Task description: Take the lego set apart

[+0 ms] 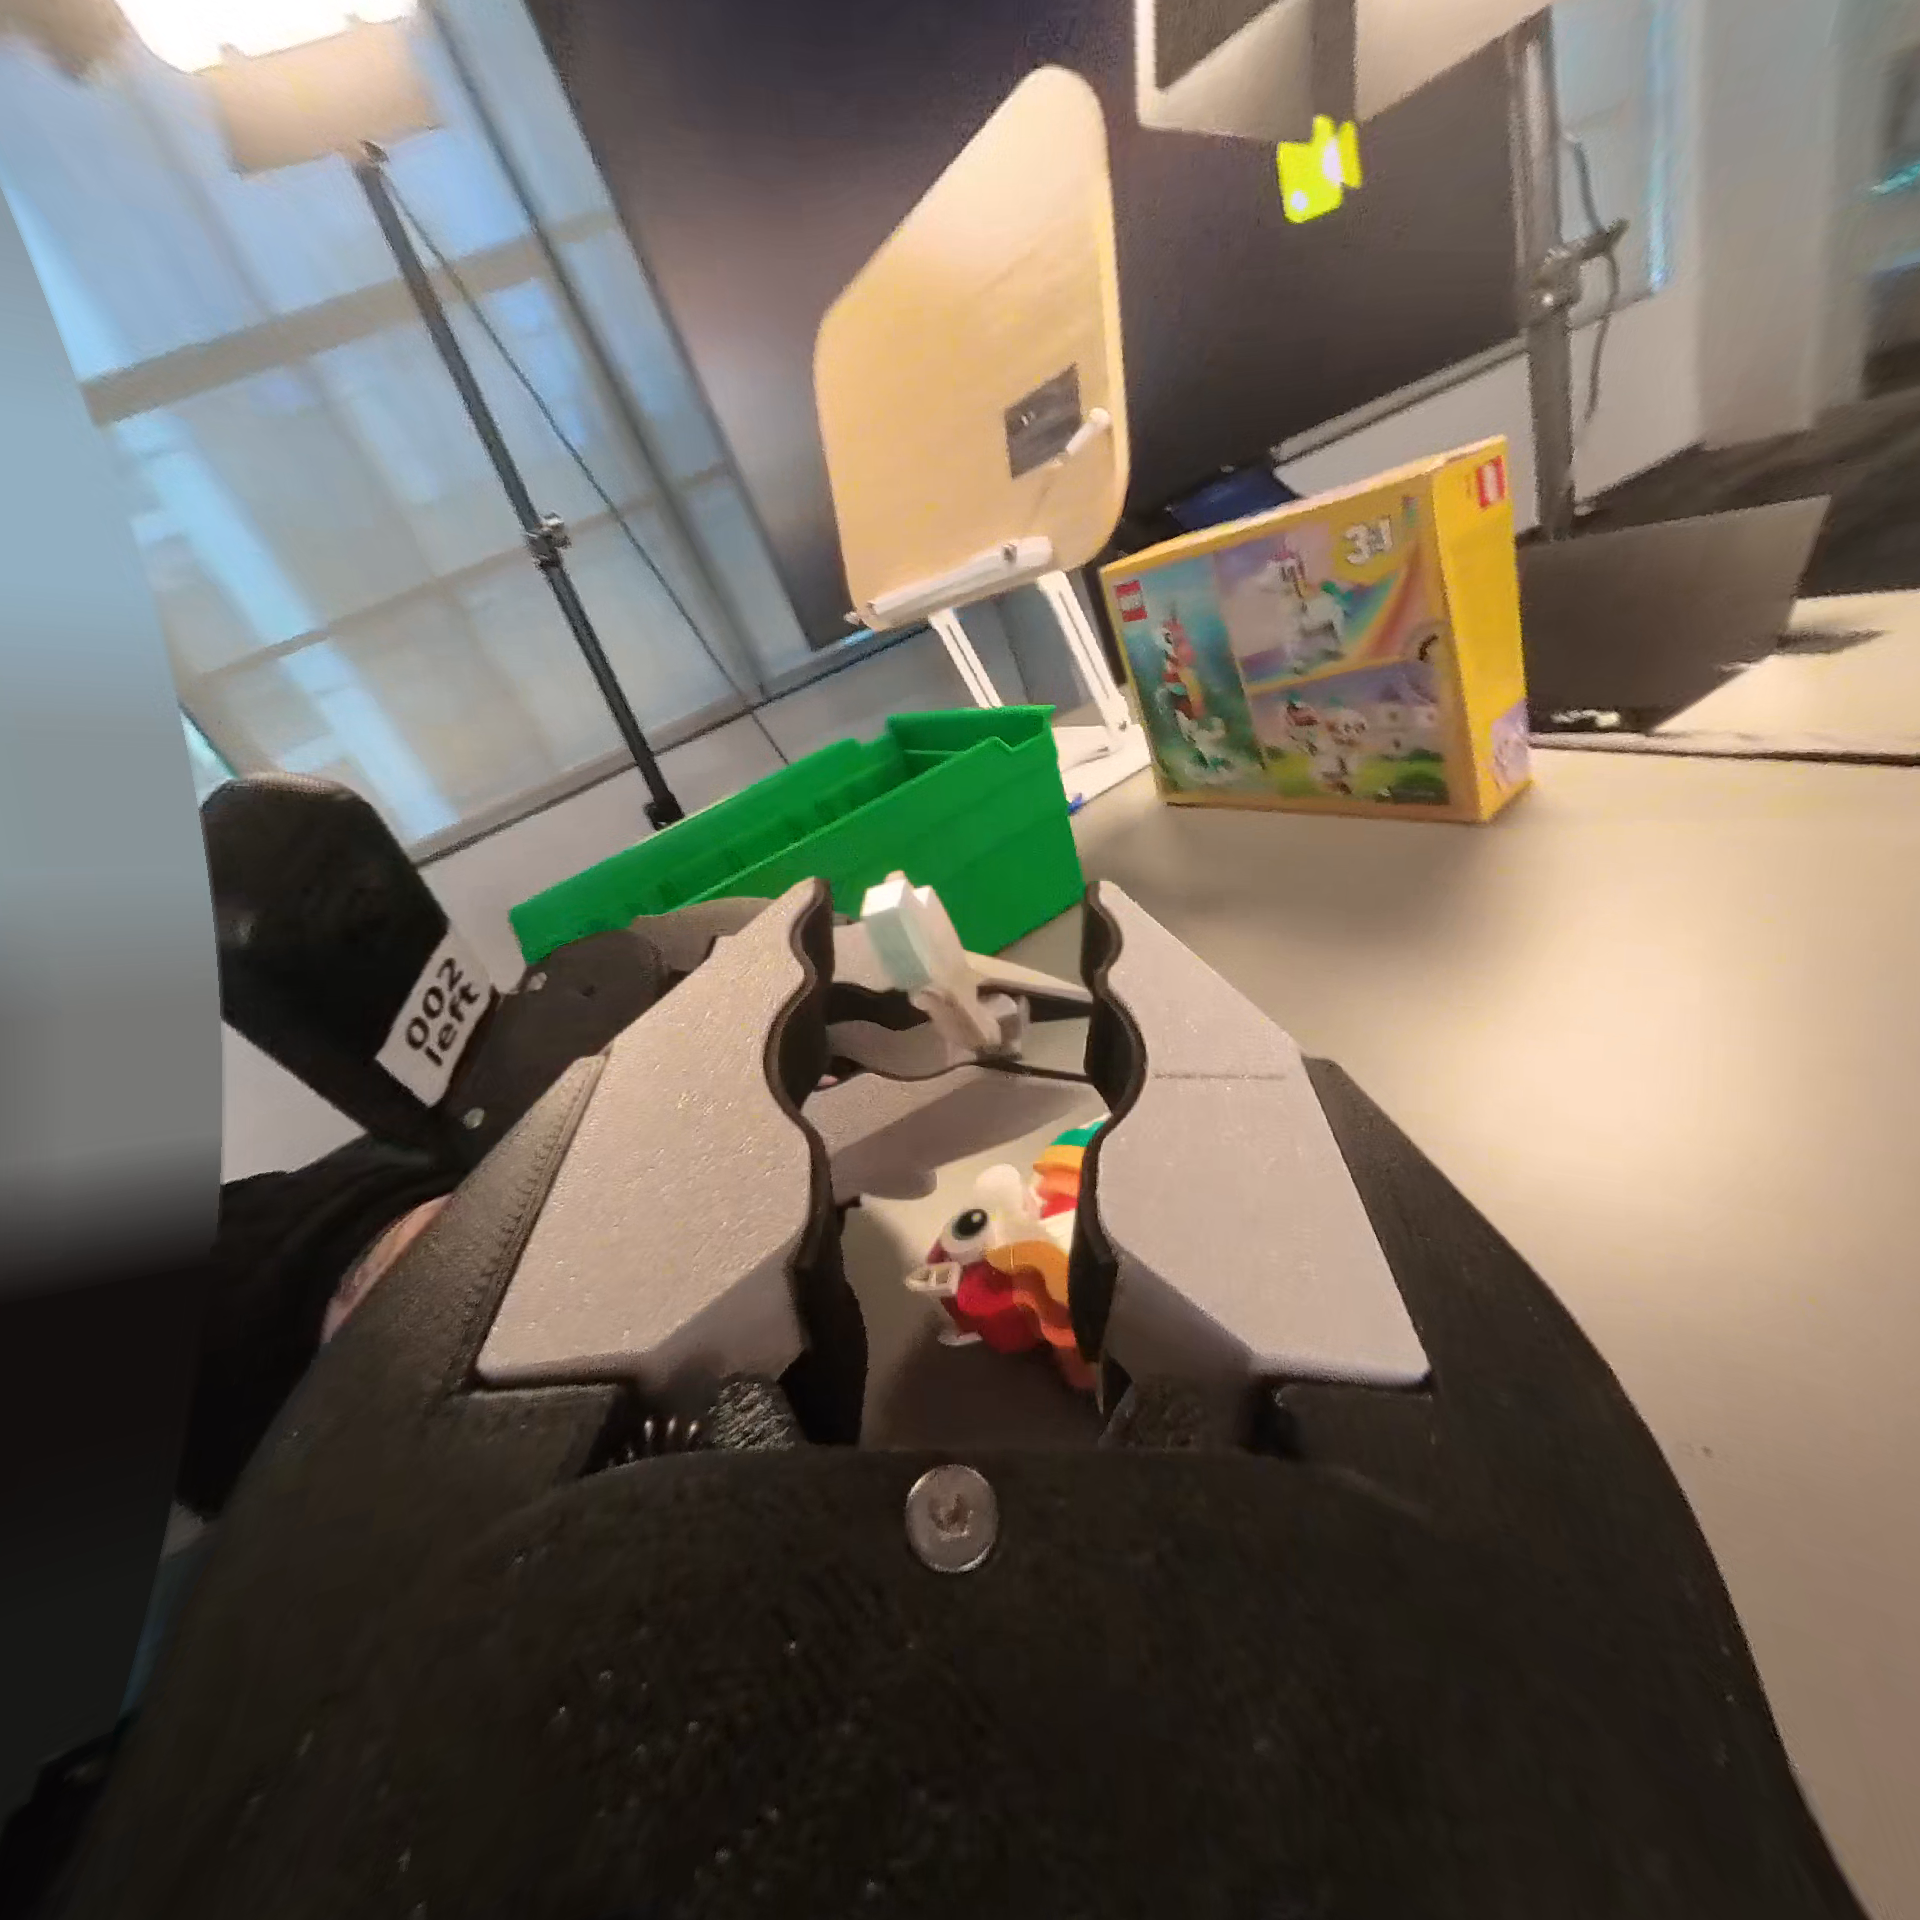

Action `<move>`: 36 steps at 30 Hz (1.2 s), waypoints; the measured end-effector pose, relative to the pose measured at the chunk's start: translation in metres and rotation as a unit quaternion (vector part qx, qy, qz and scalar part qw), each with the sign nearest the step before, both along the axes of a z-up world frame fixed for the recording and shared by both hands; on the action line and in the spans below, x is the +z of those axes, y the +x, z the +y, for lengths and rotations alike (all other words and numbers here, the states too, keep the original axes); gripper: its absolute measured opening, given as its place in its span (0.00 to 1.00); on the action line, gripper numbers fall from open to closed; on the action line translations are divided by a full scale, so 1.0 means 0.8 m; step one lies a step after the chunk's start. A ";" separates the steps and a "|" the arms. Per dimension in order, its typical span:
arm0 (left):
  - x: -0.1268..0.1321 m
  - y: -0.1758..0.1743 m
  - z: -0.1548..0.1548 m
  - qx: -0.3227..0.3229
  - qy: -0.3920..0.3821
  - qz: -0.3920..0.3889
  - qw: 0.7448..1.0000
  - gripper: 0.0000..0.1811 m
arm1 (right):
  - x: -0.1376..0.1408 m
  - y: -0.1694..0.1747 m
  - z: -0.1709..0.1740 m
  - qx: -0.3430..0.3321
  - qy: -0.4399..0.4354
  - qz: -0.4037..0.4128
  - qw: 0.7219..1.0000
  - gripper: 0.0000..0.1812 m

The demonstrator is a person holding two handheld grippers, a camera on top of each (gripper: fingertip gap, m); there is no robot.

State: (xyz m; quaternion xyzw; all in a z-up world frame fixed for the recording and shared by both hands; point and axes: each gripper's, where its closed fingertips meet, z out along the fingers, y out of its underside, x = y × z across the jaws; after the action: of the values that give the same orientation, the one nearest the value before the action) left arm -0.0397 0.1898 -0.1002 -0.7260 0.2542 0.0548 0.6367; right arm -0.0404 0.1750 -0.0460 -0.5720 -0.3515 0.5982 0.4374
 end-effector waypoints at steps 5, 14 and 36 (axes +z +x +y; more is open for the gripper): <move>-0.001 0.003 0.000 -0.014 -0.009 -0.011 1.000 0.09 | -0.011 -0.013 -0.013 -0.009 0.001 -0.019 1.000 0.20; 0.050 0.018 -0.024 -0.104 0.045 -0.208 0.972 0.09 | 0.019 0.000 -0.021 0.002 0.049 0.069 0.996 0.05; 0.083 0.047 -0.063 -0.388 -0.184 -0.604 0.671 0.09 | 0.033 0.033 -0.065 0.036 0.398 0.005 0.917 0.03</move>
State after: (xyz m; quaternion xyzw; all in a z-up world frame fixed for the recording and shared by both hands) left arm -0.0021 0.1391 -0.0334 -0.5389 0.0780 -0.6960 0.4681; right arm -0.0144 0.1230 -0.0192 -0.3350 -0.5787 0.4266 0.6090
